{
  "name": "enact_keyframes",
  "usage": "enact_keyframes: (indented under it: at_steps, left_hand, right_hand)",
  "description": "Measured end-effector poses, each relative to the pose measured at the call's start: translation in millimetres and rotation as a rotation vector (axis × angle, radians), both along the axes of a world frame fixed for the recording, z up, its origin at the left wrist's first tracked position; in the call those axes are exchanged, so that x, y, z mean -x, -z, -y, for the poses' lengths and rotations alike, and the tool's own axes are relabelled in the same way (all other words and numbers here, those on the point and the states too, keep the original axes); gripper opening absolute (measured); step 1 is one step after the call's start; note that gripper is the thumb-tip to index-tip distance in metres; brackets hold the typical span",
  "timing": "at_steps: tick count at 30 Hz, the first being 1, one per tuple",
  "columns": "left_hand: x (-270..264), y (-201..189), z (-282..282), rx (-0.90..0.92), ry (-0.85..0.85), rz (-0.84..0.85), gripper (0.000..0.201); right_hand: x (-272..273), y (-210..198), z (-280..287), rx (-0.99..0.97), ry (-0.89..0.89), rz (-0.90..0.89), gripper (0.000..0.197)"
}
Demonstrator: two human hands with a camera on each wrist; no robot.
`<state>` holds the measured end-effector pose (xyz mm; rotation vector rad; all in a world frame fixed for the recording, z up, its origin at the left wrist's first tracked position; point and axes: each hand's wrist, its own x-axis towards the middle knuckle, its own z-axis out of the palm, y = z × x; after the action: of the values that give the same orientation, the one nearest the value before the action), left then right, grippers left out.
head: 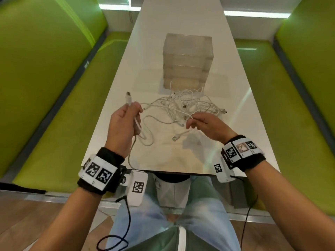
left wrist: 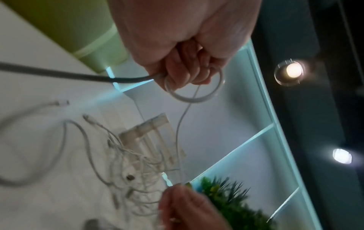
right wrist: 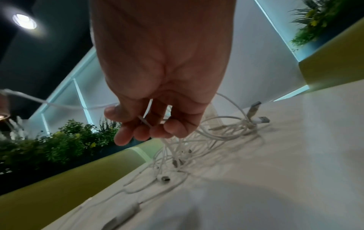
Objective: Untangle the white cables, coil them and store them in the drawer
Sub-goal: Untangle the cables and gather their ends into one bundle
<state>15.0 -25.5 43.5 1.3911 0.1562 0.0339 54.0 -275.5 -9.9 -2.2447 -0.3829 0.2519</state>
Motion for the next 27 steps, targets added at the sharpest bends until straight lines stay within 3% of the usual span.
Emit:
enact_keyframes:
  at_steps: [3, 6, 10, 14, 18, 21, 23, 27]
  left_hand:
    - [-1.5, 15.6, 12.6, -0.271, 0.058, 0.01, 0.03]
    - [0.7, 26.3, 33.0, -0.322, 0.169, -0.009, 0.037]
    - [2.7, 28.4, 55.2, -0.256, 0.246, -0.039, 0.023]
    - [4.5, 29.9, 57.6, -0.125, 0.178, -0.067, 0.021]
    - [7.1, 13.0, 48.8, 0.092, 0.082, -0.068, 0.021]
    - [3.6, 0.4, 28.4, 0.26, 0.01, -0.052, 0.023]
    - [3.3, -0.6, 18.1, 0.272, -0.012, -0.036, 0.024]
    - [-3.2, 12.5, 18.0, 0.097, -0.013, -0.042, 0.025]
  right_hand:
    - [1.8, -7.4, -10.2, -0.01, -0.062, 0.048, 0.023]
    - [6.7, -12.1, -20.0, 0.015, -0.155, 0.078, 0.021]
    - [10.8, -12.4, -30.7, 0.125, -0.216, 0.145, 0.017]
    - [11.3, -9.1, -33.4, 0.138, -0.236, 0.142, 0.016]
    - [1.5, -4.3, -25.3, 0.199, -0.155, 0.041, 0.019]
    - [-5.4, -3.6, -13.9, 0.138, -0.07, 0.024, 0.018]
    - [-6.8, -7.4, -13.9, 0.125, -0.069, 0.053, 0.017]
    - [-8.1, -10.8, -17.6, 0.054, -0.042, 0.087, 0.015]
